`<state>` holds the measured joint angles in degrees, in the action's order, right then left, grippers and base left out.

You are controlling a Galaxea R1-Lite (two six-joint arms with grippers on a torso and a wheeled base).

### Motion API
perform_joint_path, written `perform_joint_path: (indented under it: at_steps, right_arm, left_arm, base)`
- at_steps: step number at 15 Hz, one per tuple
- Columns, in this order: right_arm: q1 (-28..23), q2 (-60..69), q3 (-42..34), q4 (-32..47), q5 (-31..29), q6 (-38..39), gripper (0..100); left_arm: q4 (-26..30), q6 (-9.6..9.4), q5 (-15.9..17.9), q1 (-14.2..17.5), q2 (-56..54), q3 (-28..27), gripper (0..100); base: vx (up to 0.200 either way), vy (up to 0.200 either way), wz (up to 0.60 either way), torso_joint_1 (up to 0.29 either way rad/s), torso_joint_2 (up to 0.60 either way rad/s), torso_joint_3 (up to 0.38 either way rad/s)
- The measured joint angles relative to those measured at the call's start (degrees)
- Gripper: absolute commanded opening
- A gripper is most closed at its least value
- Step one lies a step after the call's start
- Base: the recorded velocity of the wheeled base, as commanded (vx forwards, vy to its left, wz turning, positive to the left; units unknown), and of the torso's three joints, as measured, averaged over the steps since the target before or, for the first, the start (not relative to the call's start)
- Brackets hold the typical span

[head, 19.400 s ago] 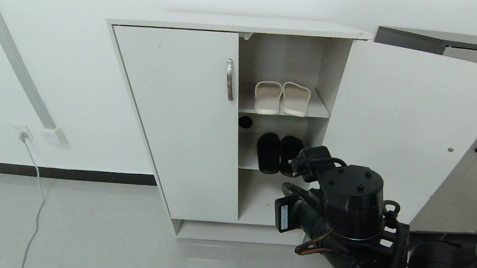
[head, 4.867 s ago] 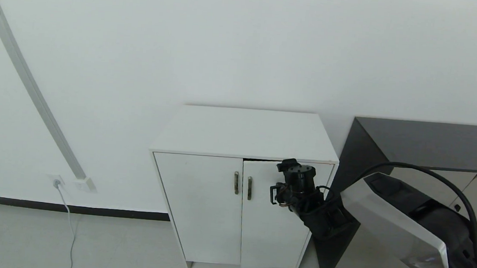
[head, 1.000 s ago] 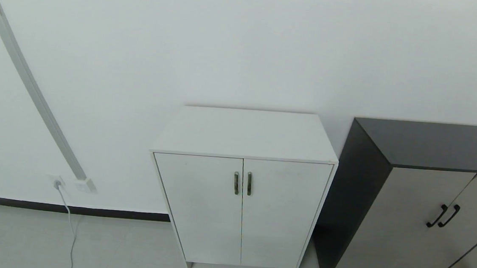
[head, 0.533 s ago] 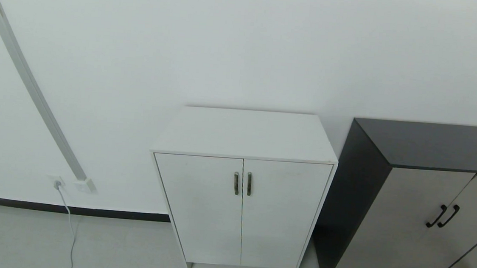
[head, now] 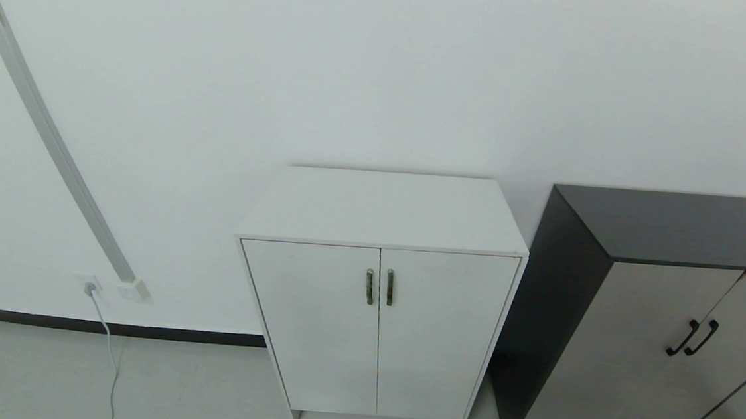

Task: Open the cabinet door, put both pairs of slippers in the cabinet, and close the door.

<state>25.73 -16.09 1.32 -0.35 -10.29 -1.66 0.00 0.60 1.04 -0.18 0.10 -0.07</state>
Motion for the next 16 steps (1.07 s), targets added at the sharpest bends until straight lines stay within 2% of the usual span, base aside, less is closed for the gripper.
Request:
perform_joint_path:
  at_steps: [3, 5, 7, 10, 14, 16]
  right_arm:
    - [-1.40, 2.15, -0.16, -0.98, 1.23, -3.80, 0]
    - [-1.93, 2.93, -0.41, -1.17, 6.63, -3.86, 0]
    - [-3.13, 3.43, -0.69, -0.24, 14.53, -3.35, 0]
    - [-7.16, 3.15, -1.22, 0.24, 11.70, 0.33, 0]
    - [-19.96, 4.77, -1.29, 0.26, 10.97, 0.77, 0]
    - [-23.63, 7.85, -1.32, 0.28, 10.93, 0.87, 0]
  left_arm:
    - [0.00, -0.06, 0.02, 0.00, 0.00, 0.00, 0]
    - [0.00, -0.05, 0.02, 0.00, 0.00, 0.00, 0]
    - [0.00, 0.05, 0.02, 0.00, 0.00, 0.00, 0]
    - [0.00, 0.09, 0.00, 0.00, 0.00, 0.00, 0]
    - [0.00, 0.06, 0.00, 0.00, 0.00, -0.02, 0]
    - [0.00, 0.06, 0.00, 0.00, 0.00, -0.02, 0]
  base:
    - [0.000, 0.000, 0.00, 0.000, 0.00, 0.000]
    - [0.000, 0.000, 0.00, 0.000, 0.00, 0.000]
    - [0.000, 0.000, 0.00, 0.000, 0.00, 0.000]
    - [0.000, 0.000, 0.00, 0.000, 0.00, 0.000]
    - [0.000, 0.000, 0.00, 0.000, 0.00, 0.000]
    - [0.000, 0.000, 0.00, 0.000, 0.00, 0.000]
